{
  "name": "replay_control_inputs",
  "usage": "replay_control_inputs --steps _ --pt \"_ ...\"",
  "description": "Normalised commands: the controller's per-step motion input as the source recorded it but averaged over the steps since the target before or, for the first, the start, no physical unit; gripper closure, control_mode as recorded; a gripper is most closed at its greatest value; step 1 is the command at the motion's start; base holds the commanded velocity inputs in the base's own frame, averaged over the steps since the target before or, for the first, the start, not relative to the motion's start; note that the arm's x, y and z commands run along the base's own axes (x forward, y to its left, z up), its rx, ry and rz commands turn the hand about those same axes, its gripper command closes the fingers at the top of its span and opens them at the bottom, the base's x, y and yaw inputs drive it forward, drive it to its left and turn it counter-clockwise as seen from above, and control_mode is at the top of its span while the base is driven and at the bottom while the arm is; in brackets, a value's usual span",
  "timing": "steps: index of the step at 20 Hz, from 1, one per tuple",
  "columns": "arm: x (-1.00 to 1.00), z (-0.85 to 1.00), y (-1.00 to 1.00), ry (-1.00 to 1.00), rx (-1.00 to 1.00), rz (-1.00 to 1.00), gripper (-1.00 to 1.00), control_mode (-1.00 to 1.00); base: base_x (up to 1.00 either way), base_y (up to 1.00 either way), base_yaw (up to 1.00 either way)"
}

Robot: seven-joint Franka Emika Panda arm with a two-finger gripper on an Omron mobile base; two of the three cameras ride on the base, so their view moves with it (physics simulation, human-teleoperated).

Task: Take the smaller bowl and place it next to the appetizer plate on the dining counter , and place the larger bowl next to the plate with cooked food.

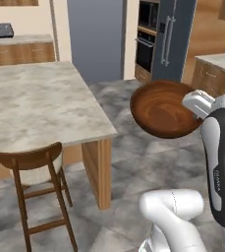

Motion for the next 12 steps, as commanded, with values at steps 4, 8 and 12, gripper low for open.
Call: replay_control_inputs --steps 4,8,12 --pt "0.0 0.0 0.0 0.0 0.0 0.0 1.0 1.0 0.11 1.0 0.2" --pt "0.0 0.0 0.0 0.0 0.0 0.0 1.0 1.0 0.31 1.0 0.07" --pt "0.0 0.0 0.0 0.0 0.0 0.0 1.0 1.0 0.08 1.0 0.35"
